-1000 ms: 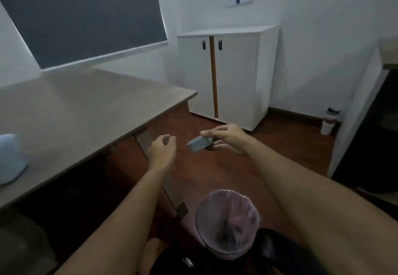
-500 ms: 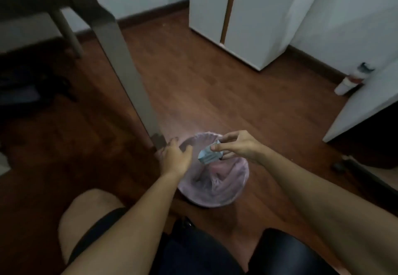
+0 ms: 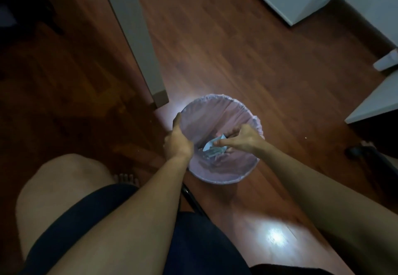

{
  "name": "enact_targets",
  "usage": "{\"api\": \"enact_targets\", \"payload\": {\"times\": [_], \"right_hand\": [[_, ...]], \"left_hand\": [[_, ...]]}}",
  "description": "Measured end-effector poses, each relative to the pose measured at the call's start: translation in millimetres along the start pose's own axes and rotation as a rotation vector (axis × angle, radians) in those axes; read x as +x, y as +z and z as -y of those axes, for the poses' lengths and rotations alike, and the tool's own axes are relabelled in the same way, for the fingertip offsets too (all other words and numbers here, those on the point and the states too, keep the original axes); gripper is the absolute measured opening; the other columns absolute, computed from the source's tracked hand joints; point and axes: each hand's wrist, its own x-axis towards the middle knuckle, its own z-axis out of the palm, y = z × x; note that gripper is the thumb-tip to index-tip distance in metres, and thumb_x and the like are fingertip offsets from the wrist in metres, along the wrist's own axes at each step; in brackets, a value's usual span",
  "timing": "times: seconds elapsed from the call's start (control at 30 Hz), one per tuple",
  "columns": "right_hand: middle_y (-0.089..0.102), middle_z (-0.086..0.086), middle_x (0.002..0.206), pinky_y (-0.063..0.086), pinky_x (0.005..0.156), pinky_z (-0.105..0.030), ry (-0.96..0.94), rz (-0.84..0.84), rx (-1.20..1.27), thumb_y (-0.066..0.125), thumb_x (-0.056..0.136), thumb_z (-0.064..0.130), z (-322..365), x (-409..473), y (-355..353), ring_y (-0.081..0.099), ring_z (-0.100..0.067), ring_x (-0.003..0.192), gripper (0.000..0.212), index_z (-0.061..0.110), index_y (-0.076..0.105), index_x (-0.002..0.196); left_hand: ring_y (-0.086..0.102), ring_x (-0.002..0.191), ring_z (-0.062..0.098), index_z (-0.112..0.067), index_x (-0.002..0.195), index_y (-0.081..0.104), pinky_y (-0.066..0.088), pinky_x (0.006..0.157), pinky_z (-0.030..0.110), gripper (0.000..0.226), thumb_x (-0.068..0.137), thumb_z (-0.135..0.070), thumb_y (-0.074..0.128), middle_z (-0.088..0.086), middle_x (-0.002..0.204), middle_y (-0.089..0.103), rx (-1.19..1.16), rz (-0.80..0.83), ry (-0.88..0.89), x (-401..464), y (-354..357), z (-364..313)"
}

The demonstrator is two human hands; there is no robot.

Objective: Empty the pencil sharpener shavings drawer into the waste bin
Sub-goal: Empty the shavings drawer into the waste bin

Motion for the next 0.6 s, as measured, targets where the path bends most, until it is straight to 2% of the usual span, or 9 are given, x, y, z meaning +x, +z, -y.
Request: {"api": "enact_targets", "payload": {"times": [0.1,0.2,0.3,0.37,0.4,0.47,0.53,0.6], "right_hand": [[0.077,-0.018,0.075,0.061,0.071,-0.04,-0.022,-0.042,-0.068,0.091,0.064,0.029,-5.2,8.8,7.7,0.075,-0.028,0.07,0.039,-0.001,0.075,0.083],[0.075,-0.011,0.064,0.057,0.06,-0.031,-0.046,-0.071,-0.192,0.085,0.063,0.041,-10.3,16.7,16.2,0.074,-0.022,0.064,0.038,0.005,0.077,0.075],[0.075,-0.005,0.064,0.056,0.06,-0.03,-0.072,-0.097,-0.311,0.08,0.064,0.049,-8.0,21.7,24.1,0.072,-0.018,0.063,0.04,0.01,0.073,0.07],[0.066,0.005,0.058,0.047,0.054,-0.023,-0.094,-0.089,-0.377,0.079,0.071,0.044,-4.2,24.6,29.6,0.061,-0.009,0.056,0.031,0.02,0.064,0.059],[0.058,0.008,0.054,0.039,0.051,-0.019,-0.102,-0.091,-0.415,0.079,0.073,0.044,-3.6,28.8,33.1,0.053,-0.007,0.051,0.034,0.021,0.059,0.057],[0.059,0.007,0.059,0.038,0.054,-0.022,-0.123,-0.098,-0.498,0.077,0.07,0.056,-3.0,38.4,39.6,0.05,-0.006,0.052,0.041,0.017,0.066,0.068],[0.07,-0.003,0.085,0.049,0.061,-0.031,-0.106,-0.091,-0.607,0.072,0.064,0.07,-4.1,49.1,45.4,0.063,-0.016,0.07,0.065,0.013,0.072,0.094],[0.068,-0.012,0.102,0.054,0.069,-0.037,-0.074,-0.072,-0.712,0.072,0.068,0.067,-0.1,52.4,47.8,0.067,-0.029,0.088,0.073,0.007,0.068,0.109]], "left_hand": [[0.054,0.122,0.04,-0.042,0.151,0.024,0.04,0.106,0.041,0.079,0.09,0.001,0.049,0.021,0.131,0.055,0.016,-0.048,0.007,-3.0,3.7,2.7],[0.055,0.123,0.039,-0.043,0.15,0.027,0.042,0.105,0.039,0.079,0.09,0.004,0.048,0.02,0.131,0.055,-0.002,-0.082,-0.01,-1.3,7.1,2.9],[0.056,0.123,0.038,-0.041,0.15,0.03,0.043,0.104,0.038,0.076,0.091,0.003,0.05,0.02,0.132,0.055,-0.037,-0.115,-0.008,-4.3,9.6,2.1],[0.055,0.123,0.037,-0.04,0.15,0.031,0.043,0.104,0.037,0.073,0.092,0.0,0.051,0.02,0.133,0.054,-0.052,-0.116,0.0,-5.0,11.1,2.8],[0.055,0.123,0.038,-0.039,0.15,0.032,0.043,0.105,0.038,0.072,0.092,-0.001,0.051,0.021,0.133,0.054,-0.06,-0.114,0.0,-4.4,11.6,3.3],[0.055,0.122,0.04,-0.04,0.149,0.033,0.043,0.104,0.04,0.073,0.091,0.0,0.052,0.021,0.131,0.055,-0.064,-0.115,0.005,-3.1,11.9,3.6],[0.056,0.122,0.04,-0.04,0.149,0.033,0.044,0.103,0.041,0.075,0.089,0.002,0.052,0.021,0.129,0.057,-0.056,-0.124,0.007,-2.9,11.9,3.6],[0.056,0.121,0.038,-0.042,0.149,0.032,0.044,0.102,0.04,0.077,0.089,0.002,0.053,0.02,0.129,0.058,-0.045,-0.131,-0.003,-2.2,11.8,3.2]]}}
